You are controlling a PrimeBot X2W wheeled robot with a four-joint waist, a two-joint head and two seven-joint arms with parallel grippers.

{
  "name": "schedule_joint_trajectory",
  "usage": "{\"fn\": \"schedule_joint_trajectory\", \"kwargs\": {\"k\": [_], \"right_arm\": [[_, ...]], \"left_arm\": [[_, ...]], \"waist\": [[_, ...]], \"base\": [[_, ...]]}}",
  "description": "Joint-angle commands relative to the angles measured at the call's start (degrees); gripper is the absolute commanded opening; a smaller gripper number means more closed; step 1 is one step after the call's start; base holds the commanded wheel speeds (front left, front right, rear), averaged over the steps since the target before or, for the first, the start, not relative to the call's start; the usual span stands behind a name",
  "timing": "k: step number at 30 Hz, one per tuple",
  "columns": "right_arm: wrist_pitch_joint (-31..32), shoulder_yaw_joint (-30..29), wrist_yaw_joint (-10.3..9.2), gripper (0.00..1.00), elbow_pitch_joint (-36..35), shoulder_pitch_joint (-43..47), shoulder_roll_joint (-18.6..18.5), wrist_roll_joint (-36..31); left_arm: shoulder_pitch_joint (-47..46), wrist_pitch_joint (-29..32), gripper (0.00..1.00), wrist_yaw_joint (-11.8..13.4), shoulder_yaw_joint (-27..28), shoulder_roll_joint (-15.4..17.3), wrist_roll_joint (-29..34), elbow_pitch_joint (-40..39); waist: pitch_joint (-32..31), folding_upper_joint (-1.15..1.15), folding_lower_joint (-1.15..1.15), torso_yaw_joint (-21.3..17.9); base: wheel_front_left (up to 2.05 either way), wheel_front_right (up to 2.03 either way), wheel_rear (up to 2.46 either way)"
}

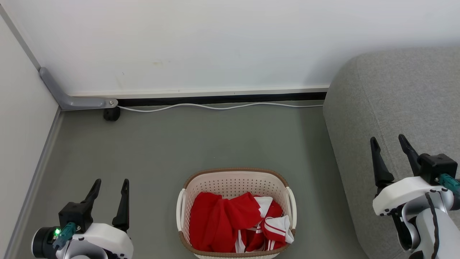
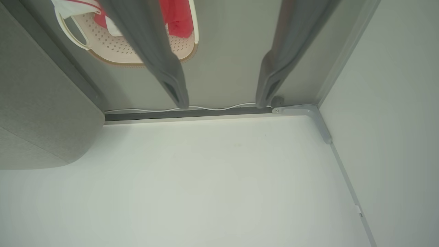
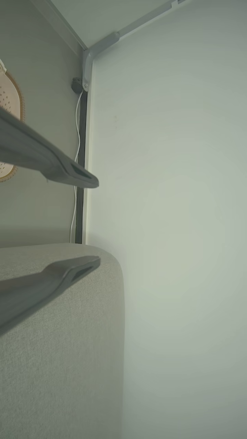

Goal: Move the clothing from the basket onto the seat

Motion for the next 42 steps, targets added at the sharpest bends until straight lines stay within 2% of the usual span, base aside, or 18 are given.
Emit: {"fn": "schedule_joint_trajectory", "kwargs": {"k": [1, 9, 19, 29, 36, 42], "right_arm": [[-0.79, 0.94, 0.41, 1.00, -1.60, -1.36, -0.20, -0.30], [-0.79, 0.94, 0.41, 1.00, -3.87, -2.92, -0.25, -0.46], [-0.79, 1.22, 0.41, 1.00, -8.69, -7.27, -0.89, -0.79], [-0.79, 2.61, 0.41, 1.00, -13.03, -14.30, -1.40, -1.50], [-0.79, 4.22, 0.41, 1.00, -15.04, -19.33, 0.04, -2.14], [-0.79, 5.73, 0.41, 1.00, -16.55, -22.92, 1.64, -1.78]], "left_arm": [[-2.57, -0.75, 1.00, -0.11, 2.01, 1.01, 0.40, -1.34], [-3.48, -0.75, 1.00, -0.37, 1.08, 0.15, 0.20, -1.95], [-7.68, -0.75, 1.00, -0.46, -1.84, -1.25, -1.79, -2.21], [-15.00, -0.75, 1.00, -0.48, -8.69, -1.98, -4.88, -0.92], [-21.18, -0.75, 1.00, -0.48, -13.82, -2.00, -6.25, 1.07], [-26.81, -0.75, 1.00, -0.48, -22.09, 0.34, -9.16, 4.73]], "waist": [[0.09, 0.00, 0.00, -0.04], [3.93, 0.00, 0.00, -0.41], [14.47, 0.00, 0.00, -1.27], [27.77, 0.00, 0.00, -2.58], [35.37, 0.00, 0.00, -4.21], [40.48, 0.00, 0.00, -6.59]], "base": [[0.00, 0.00, 0.00], [0.00, 0.00, 0.00], [0.00, 0.00, 0.00], [0.00, 0.00, 0.00], [0.00, 0.00, 0.00], [0.00, 0.00, 0.00]]}}
